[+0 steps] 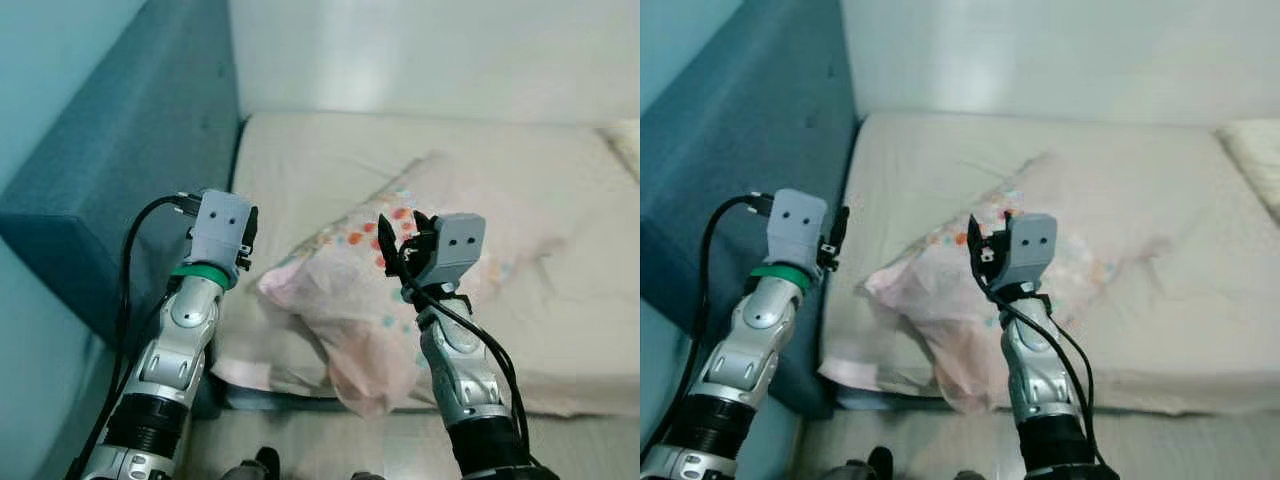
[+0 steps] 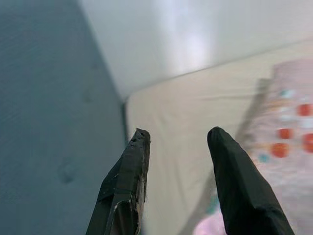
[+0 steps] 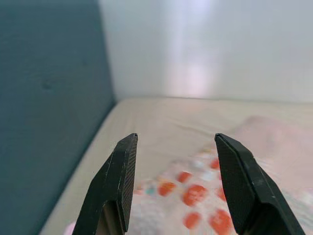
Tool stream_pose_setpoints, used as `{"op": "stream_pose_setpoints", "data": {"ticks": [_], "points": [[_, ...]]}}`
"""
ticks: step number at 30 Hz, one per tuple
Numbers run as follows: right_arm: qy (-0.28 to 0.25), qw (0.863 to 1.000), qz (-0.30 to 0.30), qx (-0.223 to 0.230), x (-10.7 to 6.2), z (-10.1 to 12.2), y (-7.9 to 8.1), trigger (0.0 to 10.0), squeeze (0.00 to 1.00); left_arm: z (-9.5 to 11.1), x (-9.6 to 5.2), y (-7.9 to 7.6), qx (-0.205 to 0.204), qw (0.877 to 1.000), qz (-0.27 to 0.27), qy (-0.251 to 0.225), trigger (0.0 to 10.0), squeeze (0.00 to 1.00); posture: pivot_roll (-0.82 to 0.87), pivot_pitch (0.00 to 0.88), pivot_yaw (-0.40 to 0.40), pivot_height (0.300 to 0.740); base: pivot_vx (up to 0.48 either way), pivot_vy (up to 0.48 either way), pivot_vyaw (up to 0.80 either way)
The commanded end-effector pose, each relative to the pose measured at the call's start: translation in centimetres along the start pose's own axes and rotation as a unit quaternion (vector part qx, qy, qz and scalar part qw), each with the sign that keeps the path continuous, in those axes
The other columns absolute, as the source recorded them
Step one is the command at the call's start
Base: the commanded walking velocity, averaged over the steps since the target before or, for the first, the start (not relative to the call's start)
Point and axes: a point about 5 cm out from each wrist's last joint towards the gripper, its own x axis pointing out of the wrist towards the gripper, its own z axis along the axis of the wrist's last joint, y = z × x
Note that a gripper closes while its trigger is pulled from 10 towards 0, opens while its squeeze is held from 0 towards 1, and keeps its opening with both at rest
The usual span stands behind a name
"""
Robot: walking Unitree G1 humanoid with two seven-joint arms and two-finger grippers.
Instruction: Clean up the room
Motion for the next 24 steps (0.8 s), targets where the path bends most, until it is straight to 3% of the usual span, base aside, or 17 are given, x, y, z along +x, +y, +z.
{"op": "stream_pose_setpoints", "data": {"ticks": [1,20,24], "points": [[0.019,1.0,-0.014,0.003,-0.54,-0.83,-0.53,10.0,0.0,-0.65,-0.25,-0.29,0.004,1.0,-0.007,0.01,10.0,0.0,-0.08,0.062,0.036,0.74,0.0,0.0,-0.8],[0.014,1.0,-0.004,0.001,-0.57,-0.76,-0.17,10.0,0.0,-0.26,-0.23,-0.34,0.012,1.0,-0.013,-0.01,10.0,0.0,-0.08,0.063,0.042,0.74,0.0,0.0,0.0],[0.014,1.0,-0.004,0.001,-0.56,-0.77,-0.16,10.0,0.0,-0.16,-0.24,-0.36,0.014,1.0,-0.014,-0.015,10.0,0.0,-0.08,0.062,0.042,0.74,0.334,0.0,0.0]]}}
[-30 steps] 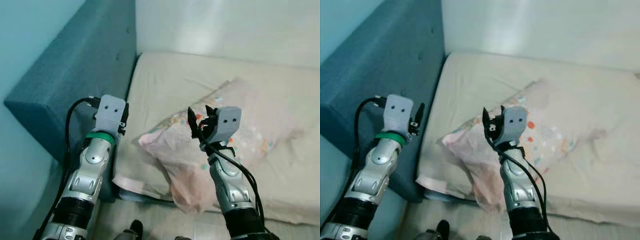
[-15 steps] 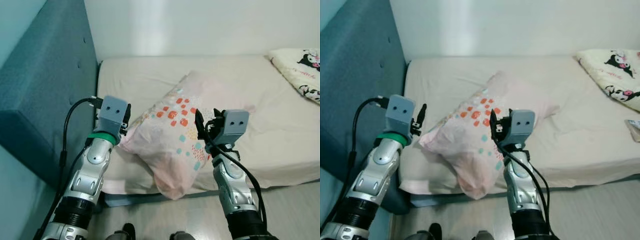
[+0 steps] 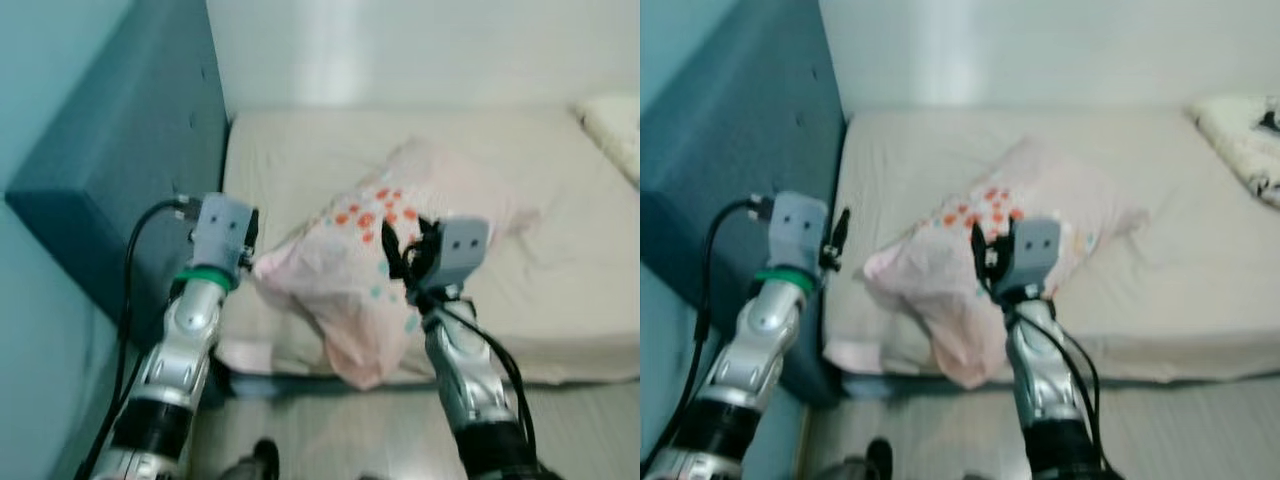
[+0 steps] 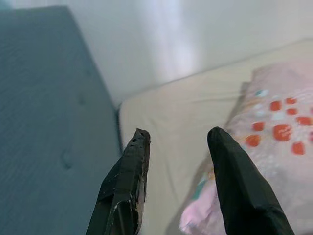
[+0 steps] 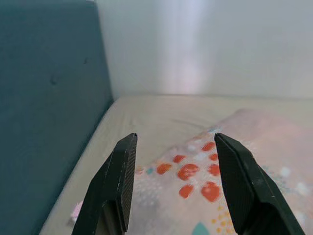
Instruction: Clean up the room
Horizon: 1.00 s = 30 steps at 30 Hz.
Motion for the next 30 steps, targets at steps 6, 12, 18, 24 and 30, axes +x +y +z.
{"op": "stream_pose_setpoints", "data": {"ticks": [6,12,18,24,30], "points": [[0.008,1.0,-0.003,-0.003,-0.31,-0.37,-0.25,10.0,0.0,-0.08,-0.03,-0.25,0.009,1.0,-0.008,-0.003,10.0,0.0,-0.08,0.062,0.044,0.74,0.456,0.0,0.0],[0.007,1.0,0.002,-0.005,-0.31,-0.38,-0.13,10.0,0.0,-0.2,-0.01,-0.17,0.005,1.0,-0.004,0.002,10.0,0.0,-0.08,0.062,0.046,0.74,0.269,0.0,0.0],[0.007,1.0,0.008,-0.009,-0.3,-0.38,0.01,10.0,0.0,0.02,0.04,-0.15,0.009,1.0,-0.005,-0.008,10.0,0.0,-0.08,0.061,0.046,0.74,0.0,0.0,0.0],[0.008,1.0,0.008,-0.008,-0.32,-0.43,-0.03,10.0,0.0,-0.02,0.08,-0.13,0.007,1.0,-0.004,-0.006,10.0,0.0,-0.08,0.059,0.048,0.74,0.34,0.0,0.0],[0.008,1.0,0.008,-0.007,-0.34,-0.44,-0.03,10.0,0.0,-0.09,0.09,-0.14,0.003,1.0,-0.003,-0.002,10.0,0.0,-0.08,0.059,0.048,0.74,0.0,0.0,0.0]]}}
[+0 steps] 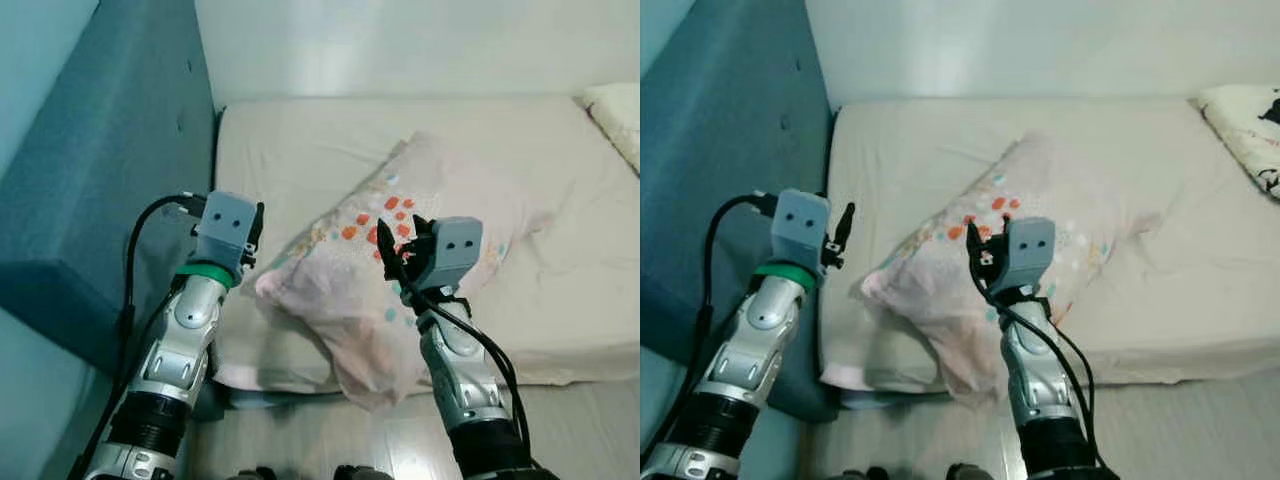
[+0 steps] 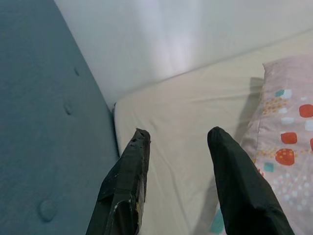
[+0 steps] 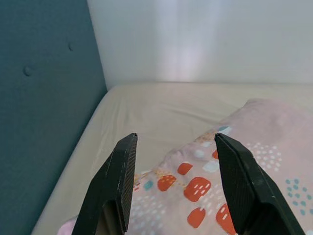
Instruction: Clean up the room
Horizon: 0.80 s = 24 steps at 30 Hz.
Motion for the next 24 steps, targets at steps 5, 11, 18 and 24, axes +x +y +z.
{"op": "stream_pose_setpoints", "data": {"ticks": [5,11,18,24], "points": [[0.01,1.0,0.009,0.006,-0.37,-0.52,0.16,10.0,0.0,-0.59,-0.25,-0.03,-0.001,1.0,-0.002,0.012,10.0,0.0,-0.08,0.055,0.05,0.74,0.0,0.0,0.0],[0.01,1.0,0.014,0.01,-0.43,-0.58,0.36,10.0,0.0,-0.8,-0.42,-0.22,0.001,1.0,-0.006,0.009,10.0,0.0,-0.08,0.054,0.049,0.74,0.0,0.0,0.0],[0.01,1.0,0.01,0.007,-0.35,-0.59,0.21,10.0,0.0,-1.06,-0.72,-0.45,0.006,1.0,-0.01,0.01,10.0,0.0,-0.08,0.05,0.044,0.74,0.0,0.0,0.0],[0.009,1.0,0.005,0.006,-0.29,-0.56,0.13,10.0,0.0,-1.13,-0.86,-0.49,0.006,1.0,-0.011,0.011,10.0,0.0,-0.08,0.05,0.042,0.731,0.0,0.0,0.0]]}}
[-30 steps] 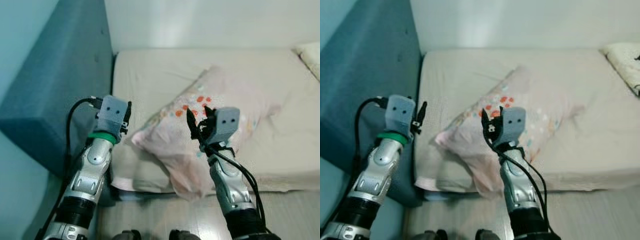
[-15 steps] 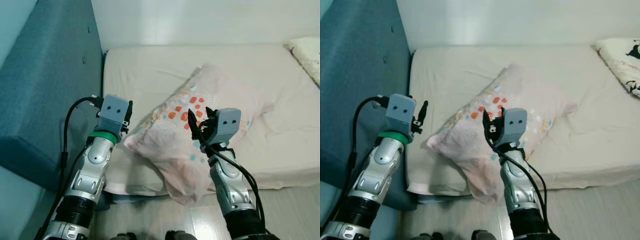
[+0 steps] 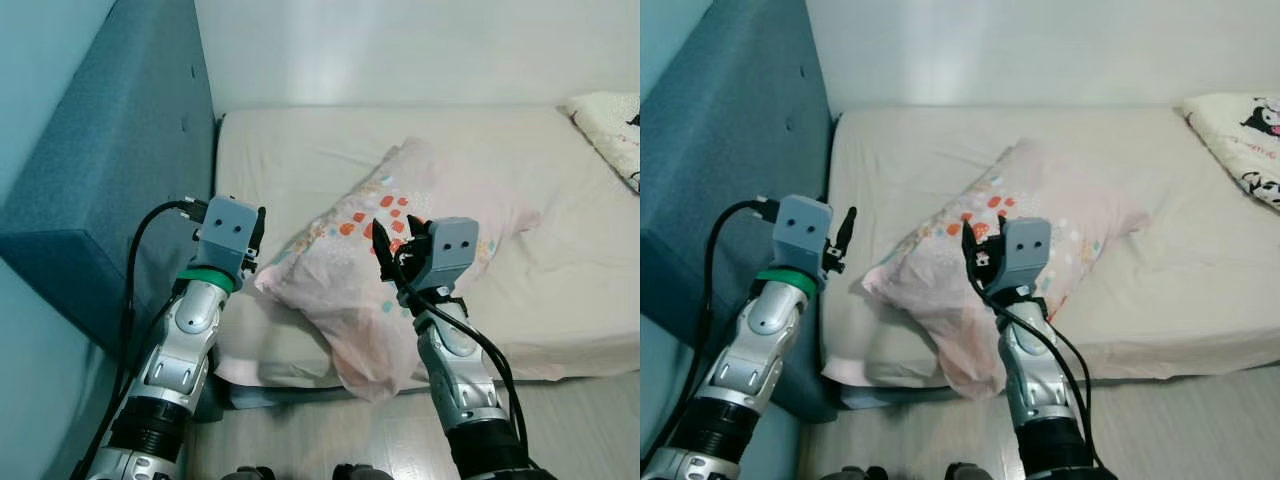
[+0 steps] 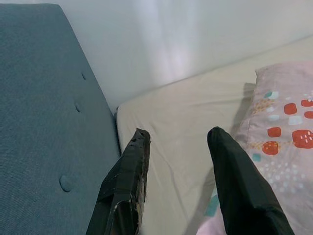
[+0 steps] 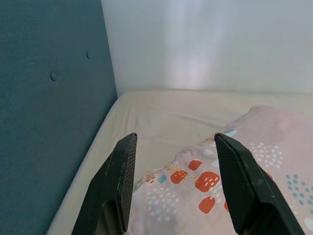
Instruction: Clean up the room
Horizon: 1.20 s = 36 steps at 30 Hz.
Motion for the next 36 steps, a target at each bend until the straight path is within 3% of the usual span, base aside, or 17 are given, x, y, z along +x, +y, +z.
{"op": "stream_pose_setpoints", "data": {"ticks": [1,10,18,36], "points": [[0.008,1.0,-0.005,0.0,-0.3,-0.5,-0.2,10.0,0.0,-0.6,-0.4,-0.3,0.006,1.0,-0.008,0.009,10.0,0.0,-0.08,0.05,0.042,0.731,0.0,0.0,0.0],[0.012,1.0,0.001,0.001,-0.4,-0.6,-0.1,10.0,0.0,-1.5,-1.0,-0.6,-0.006,1.0,-0.001,0.027,10.0,0.0,-0.08,0.05,0.026,0.701,0.0,0.0,0.0],[0.015,1.0,0.007,0.003,-0.1,-0.6,-0.2,10.0,0.0,-2.2,-1.4,-1.0,-0.047,0.997,0.01,0.057,10.0,0.0,-0.07,0.049,0.021,0.676,0.0,0.0,0.0],[0.014,1.0,0.008,0.004,0.2,-0.6,-0.2,10.0,0.0,-1.6,-1.1,-1.1,-0.037,0.998,0.004,0.042,10.0,0.0,-0.07,0.045,0.023,0.631,0.0,0.0,0.0]]}}
